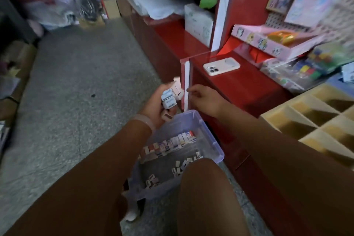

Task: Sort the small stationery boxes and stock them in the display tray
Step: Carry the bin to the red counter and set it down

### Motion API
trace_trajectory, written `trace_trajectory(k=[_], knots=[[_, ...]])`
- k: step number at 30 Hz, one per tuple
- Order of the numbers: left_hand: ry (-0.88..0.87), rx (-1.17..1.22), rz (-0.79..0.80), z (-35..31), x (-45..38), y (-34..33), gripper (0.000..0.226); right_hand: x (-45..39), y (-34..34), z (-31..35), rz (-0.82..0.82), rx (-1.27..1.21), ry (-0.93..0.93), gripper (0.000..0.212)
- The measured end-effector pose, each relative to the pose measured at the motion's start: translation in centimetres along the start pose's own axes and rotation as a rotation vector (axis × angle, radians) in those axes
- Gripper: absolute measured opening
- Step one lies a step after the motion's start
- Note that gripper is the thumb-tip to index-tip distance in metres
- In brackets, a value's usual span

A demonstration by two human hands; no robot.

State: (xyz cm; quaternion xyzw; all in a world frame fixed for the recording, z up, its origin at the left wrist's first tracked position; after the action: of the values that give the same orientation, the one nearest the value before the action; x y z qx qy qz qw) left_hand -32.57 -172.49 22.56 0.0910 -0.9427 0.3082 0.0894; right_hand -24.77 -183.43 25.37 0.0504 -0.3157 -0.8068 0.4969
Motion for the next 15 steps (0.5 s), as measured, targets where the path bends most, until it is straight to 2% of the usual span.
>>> trace_trajectory(k=[3,7,11,15], knots=[[-0.008,-0.039,0.039,-1.3,1.5,-3.9,0.024,2.4,2.5,1.9,-0.084,-0.083,0.044,0.033],[-0.052,-0.113,0.081,-2.2,2.4,-8.5,0.026,5.9,5.9,3.9,-0.175,-0.174,0.174,0.033],[-0.033,-0.116,0.127,-1.5,2.1,-11.8,0.024,8.9,8.0,4.7,-0.192,-0.014,0.301,0.039],[0.016,-0.119,0.183,0.7,0.1,-15.6,0.023,11.6,10.5,2.8,-0.233,0.159,0.257,0.039]])
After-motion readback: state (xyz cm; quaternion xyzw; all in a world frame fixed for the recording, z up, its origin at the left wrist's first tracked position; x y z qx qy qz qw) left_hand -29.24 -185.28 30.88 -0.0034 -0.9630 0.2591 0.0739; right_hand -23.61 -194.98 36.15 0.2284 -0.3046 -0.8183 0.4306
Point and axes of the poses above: each hand's wrist, its own x-axis away from the middle knuckle, its own y-axis out of the back of the hand, z = x × y, the point moved 4 cm from there along -x, towards the middle knuckle, and after that the axes turned 15 degrees about z, right-handed, at the moved point
